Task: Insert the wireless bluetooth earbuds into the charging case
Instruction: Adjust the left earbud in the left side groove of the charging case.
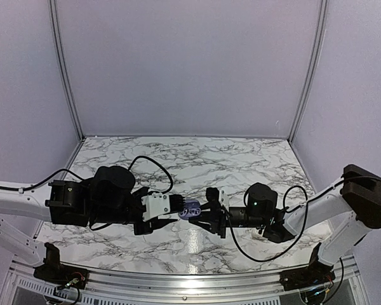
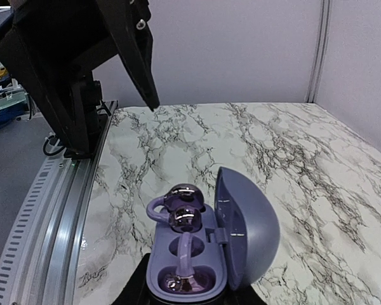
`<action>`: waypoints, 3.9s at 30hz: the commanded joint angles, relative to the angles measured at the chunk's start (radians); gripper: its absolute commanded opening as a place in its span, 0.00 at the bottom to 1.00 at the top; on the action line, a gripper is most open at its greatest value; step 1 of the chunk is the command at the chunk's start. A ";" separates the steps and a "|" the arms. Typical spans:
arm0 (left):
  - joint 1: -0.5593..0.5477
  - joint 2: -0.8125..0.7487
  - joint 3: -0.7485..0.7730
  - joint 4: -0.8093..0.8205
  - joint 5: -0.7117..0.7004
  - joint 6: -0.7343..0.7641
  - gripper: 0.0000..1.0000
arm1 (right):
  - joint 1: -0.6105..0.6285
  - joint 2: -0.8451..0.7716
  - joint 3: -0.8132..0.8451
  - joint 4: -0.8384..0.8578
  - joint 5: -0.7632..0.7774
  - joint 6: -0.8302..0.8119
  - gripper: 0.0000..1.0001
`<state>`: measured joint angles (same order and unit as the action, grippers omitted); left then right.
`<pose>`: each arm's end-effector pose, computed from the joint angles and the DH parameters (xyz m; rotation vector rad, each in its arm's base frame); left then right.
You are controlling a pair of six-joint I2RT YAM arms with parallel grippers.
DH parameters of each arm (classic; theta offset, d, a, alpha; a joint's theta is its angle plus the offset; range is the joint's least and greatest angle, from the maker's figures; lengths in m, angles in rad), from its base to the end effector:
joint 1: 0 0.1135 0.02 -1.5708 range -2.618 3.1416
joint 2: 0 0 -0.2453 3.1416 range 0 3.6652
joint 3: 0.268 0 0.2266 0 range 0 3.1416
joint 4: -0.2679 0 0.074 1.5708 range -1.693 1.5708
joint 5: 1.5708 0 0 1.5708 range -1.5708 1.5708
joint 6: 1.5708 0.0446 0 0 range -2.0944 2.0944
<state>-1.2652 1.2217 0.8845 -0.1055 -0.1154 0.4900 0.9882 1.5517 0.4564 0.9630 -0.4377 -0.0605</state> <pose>0.0858 -0.2550 0.2777 1.5135 1.3537 -0.3767 0.1394 0.2460 0.1769 -1.1874 1.3629 1.0481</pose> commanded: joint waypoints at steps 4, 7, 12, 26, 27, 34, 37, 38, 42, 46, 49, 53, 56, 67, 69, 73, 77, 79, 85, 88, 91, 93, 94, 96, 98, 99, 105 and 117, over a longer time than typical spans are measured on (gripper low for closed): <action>-0.005 0.033 0.027 0.026 -0.010 0.013 0.39 | 0.014 -0.013 0.037 0.013 -0.043 0.018 0.00; -0.003 0.035 0.022 0.024 -0.008 0.008 0.38 | 0.018 -0.015 0.036 0.018 -0.054 0.016 0.00; -0.003 0.037 0.016 0.024 -0.005 0.004 0.40 | 0.021 -0.017 0.034 0.026 -0.068 0.015 0.00; 0.000 0.068 0.017 0.024 0.028 -0.002 0.38 | 0.026 -0.028 0.031 0.036 -0.077 0.022 0.00; 0.001 0.072 0.019 0.022 0.031 -0.003 0.38 | 0.026 -0.029 0.031 0.035 -0.076 0.022 0.00; 0.007 0.084 0.019 0.015 0.052 -0.010 0.35 | 0.026 -0.033 0.031 0.038 -0.079 0.022 0.00; 0.010 0.086 0.018 0.013 0.055 -0.014 0.35 | 0.026 -0.033 0.031 0.040 -0.084 0.022 0.00; 0.010 0.088 0.019 0.011 0.056 -0.015 0.35 | 0.025 -0.033 0.031 0.041 -0.085 0.022 0.00; 0.012 0.092 0.020 0.010 0.066 -0.017 0.35 | 0.026 -0.029 0.034 0.042 -0.090 0.022 0.00; 0.012 0.107 0.026 -0.007 0.069 -0.012 0.33 | 0.026 -0.029 0.034 0.043 -0.090 0.023 0.00; 0.012 0.121 0.032 -0.015 0.070 -0.013 0.31 | 0.025 -0.027 0.034 0.046 -0.091 0.025 0.00; 0.012 0.129 0.037 -0.020 0.067 -0.018 0.29 | 0.026 -0.028 0.036 0.044 -0.093 0.023 0.00; 0.012 0.129 0.037 -0.024 0.072 -0.015 0.25 | 0.026 -0.028 0.036 0.044 -0.095 0.021 0.00; 0.014 0.115 0.043 -0.042 0.060 -0.016 0.31 | 0.026 -0.021 0.033 0.048 -0.101 0.024 0.00; 0.012 0.108 0.046 -0.043 0.061 -0.012 0.34 | 0.026 -0.017 0.033 0.047 -0.101 0.024 0.00; 0.007 0.095 0.054 -0.040 0.054 -0.007 0.35 | 0.025 -0.008 0.032 0.051 -0.104 0.028 0.00; -0.002 0.087 0.060 -0.036 0.038 0.001 0.38 | 0.026 -0.002 0.030 0.055 -0.107 0.032 0.00; -0.005 0.086 0.062 -0.034 0.033 0.007 0.39 | 0.026 0.001 0.033 0.054 -0.109 0.033 0.00; -0.013 0.090 0.074 -0.027 0.026 0.020 0.42 | 0.025 0.014 0.039 0.051 -0.122 0.033 0.00; -0.016 0.095 0.077 -0.026 0.031 0.024 0.42 | 0.027 0.015 0.039 0.049 -0.125 0.033 0.00; -0.016 0.102 0.080 -0.026 0.037 0.026 0.43 | 0.027 0.015 0.042 0.046 -0.130 0.032 0.00; -0.016 0.108 0.084 -0.026 0.041 0.030 0.43 | 0.028 0.015 0.045 0.040 -0.133 0.032 0.00; -0.016 0.112 0.085 -0.026 0.042 0.031 0.43 | 0.029 0.016 0.046 0.037 -0.135 0.031 0.00; -0.016 0.117 0.088 -0.026 0.048 0.036 0.43 | 0.031 0.018 0.048 0.033 -0.140 0.029 0.00; -0.016 0.120 0.090 -0.027 0.055 0.038 0.43 | 0.031 0.020 0.048 0.030 -0.143 0.031 0.00; -0.016 0.121 0.090 -0.028 0.059 0.040 0.43 | 0.033 0.020 0.048 0.031 -0.145 0.031 0.00; -0.016 0.120 0.087 -0.039 0.074 0.047 0.39 | 0.033 0.020 0.054 0.024 -0.157 0.032 0.00; -0.016 0.113 0.088 -0.095 0.106 0.073 0.28 | 0.033 0.023 0.063 0.011 -0.189 0.035 0.00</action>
<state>-1.2766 1.3369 0.9489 -0.1509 -0.0414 0.5488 1.0126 1.5616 0.4805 0.9672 -0.6025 -0.0338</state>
